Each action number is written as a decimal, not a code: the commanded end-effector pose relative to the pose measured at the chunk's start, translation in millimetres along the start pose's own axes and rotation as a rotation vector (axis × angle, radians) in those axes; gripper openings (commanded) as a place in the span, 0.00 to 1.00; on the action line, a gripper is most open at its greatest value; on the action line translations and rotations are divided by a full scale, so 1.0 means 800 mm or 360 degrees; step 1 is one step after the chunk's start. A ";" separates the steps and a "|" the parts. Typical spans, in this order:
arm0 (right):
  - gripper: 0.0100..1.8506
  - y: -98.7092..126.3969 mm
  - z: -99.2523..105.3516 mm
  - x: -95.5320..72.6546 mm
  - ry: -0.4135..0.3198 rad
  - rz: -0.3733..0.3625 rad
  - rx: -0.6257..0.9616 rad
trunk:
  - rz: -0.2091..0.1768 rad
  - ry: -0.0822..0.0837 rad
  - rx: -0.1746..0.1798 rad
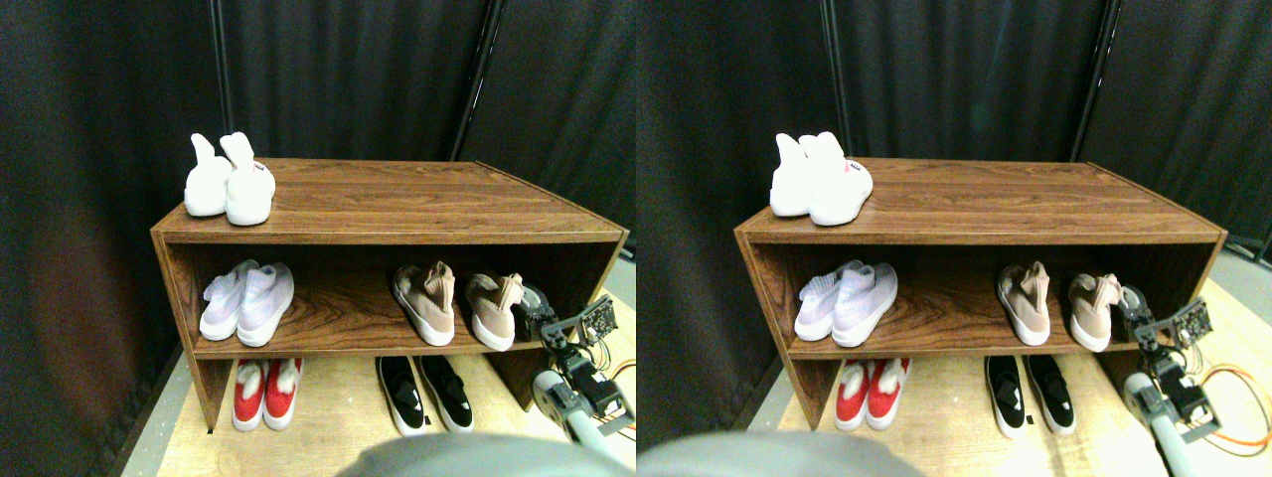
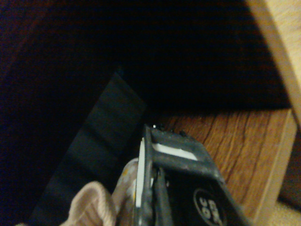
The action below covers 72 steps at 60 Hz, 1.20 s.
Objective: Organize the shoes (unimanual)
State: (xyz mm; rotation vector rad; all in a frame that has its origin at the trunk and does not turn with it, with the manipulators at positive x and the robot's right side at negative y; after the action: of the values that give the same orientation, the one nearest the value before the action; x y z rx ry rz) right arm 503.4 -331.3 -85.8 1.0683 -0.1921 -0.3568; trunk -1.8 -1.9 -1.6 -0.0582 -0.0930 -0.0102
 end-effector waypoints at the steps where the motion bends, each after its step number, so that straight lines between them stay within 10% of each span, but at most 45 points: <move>1: 0.03 0.007 -0.010 -0.003 0.0007 0.0050 0.0043 | 0.0055 0.0019 -0.0028; 72: 0.03 0.040 -0.059 -0.019 -0.0049 0.0064 0.0066 | 0.0089 0.0003 -0.0040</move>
State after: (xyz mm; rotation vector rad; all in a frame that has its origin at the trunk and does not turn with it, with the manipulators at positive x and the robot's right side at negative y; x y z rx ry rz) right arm 511.7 -280.4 -88.3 1.1065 -0.2318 -0.3552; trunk -1.9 -0.5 -1.3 -0.0888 -0.0961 0.0343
